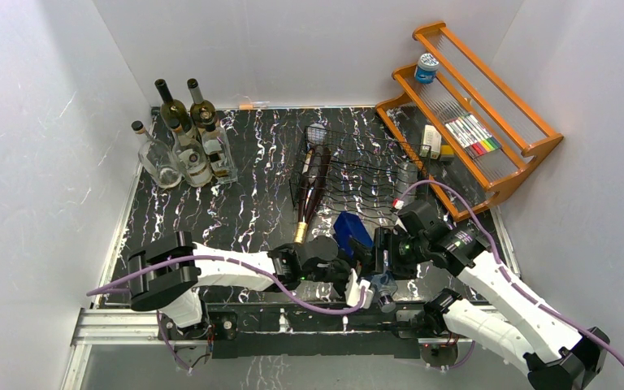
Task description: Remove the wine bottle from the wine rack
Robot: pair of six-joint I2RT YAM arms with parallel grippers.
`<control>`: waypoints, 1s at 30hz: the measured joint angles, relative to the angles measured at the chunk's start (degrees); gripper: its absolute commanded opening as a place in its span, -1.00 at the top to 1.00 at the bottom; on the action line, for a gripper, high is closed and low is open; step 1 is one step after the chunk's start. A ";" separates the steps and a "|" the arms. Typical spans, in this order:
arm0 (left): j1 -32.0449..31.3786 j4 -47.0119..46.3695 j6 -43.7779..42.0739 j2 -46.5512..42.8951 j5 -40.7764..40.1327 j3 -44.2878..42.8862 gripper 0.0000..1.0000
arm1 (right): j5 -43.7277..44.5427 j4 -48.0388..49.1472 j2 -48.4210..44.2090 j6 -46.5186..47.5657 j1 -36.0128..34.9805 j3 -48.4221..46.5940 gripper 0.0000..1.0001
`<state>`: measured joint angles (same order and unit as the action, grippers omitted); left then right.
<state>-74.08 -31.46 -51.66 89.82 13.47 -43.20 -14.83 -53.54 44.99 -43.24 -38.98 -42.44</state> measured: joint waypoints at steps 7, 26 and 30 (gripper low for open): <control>0.00 -1.66 0.50 -0.13 -0.59 0.11 0.05 | 0.98 -0.76 -0.26 1.31 0.61 -1.92 -0.08; -0.31 -6.86 15.30 -10.36 -3.91 7.23 0.56 | 10.71 -6.40 5.70 6.78 0.24 -27.58 -0.96; -0.35 -4.55 23.47 -13.14 -5.92 6.23 0.66 | 17.40 -8.07 6.56 7.04 0.24 -34.73 -0.96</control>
<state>-74.43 -36.01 -28.18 76.69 7.55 -36.97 2.57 -61.60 51.55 -36.21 -38.74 -77.17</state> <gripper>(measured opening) 0.660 0.981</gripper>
